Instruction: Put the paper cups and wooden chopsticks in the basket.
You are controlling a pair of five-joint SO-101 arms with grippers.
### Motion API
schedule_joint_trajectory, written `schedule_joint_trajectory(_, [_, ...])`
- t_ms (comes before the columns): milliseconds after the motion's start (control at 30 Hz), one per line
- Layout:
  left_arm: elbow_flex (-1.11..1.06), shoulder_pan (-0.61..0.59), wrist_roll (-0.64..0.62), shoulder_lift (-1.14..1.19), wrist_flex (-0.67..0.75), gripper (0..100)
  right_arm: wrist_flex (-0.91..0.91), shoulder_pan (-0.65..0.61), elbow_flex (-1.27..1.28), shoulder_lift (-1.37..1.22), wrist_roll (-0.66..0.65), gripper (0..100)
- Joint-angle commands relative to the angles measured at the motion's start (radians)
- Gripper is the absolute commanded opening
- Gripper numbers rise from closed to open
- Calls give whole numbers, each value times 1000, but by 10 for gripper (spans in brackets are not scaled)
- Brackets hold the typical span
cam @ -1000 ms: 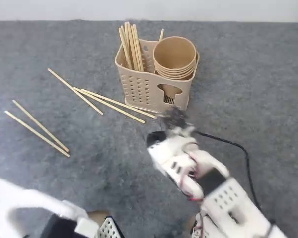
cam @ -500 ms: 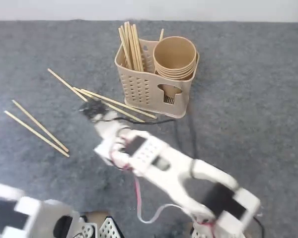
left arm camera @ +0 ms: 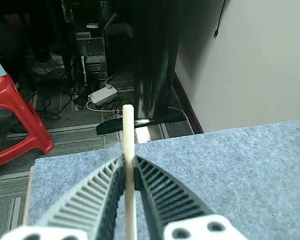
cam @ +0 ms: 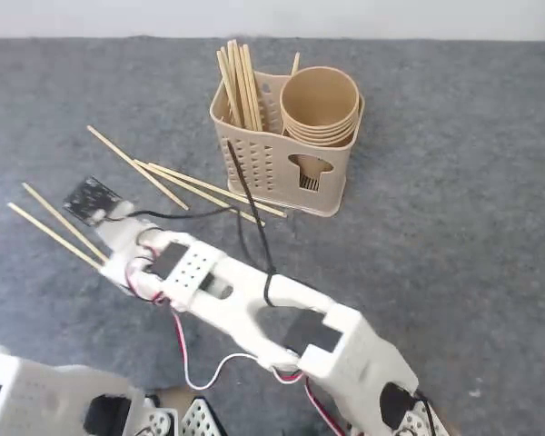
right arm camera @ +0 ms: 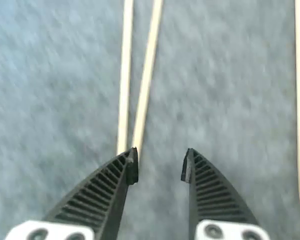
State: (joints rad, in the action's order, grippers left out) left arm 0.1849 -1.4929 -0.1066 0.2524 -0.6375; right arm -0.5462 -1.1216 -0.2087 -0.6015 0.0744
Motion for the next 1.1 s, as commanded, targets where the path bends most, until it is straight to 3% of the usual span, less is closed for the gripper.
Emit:
schedule_joint_trajectory(0, [56, -5, -12, -6, 32, 11, 24, -15, -152, -27, -3, 159])
schedule_joint_trajectory(333, [21, -5, -46, 0, 66, 11, 15, -19, -381, -269, -5, 159])
schedule_joint_trajectory(867, [-21, -6, -46, -2, 104, 11, 24, -30, -396, -377, -3, 158])
schedule_joint_trajectory(933, [-22, -6, -46, -2, 104, 11, 13, -30, -417, -380, -3, 136])
schedule_joint_trajectory(1067, [-22, -6, -46, -3, 104, 11, -50, -33, -428, -364, -3, 0])
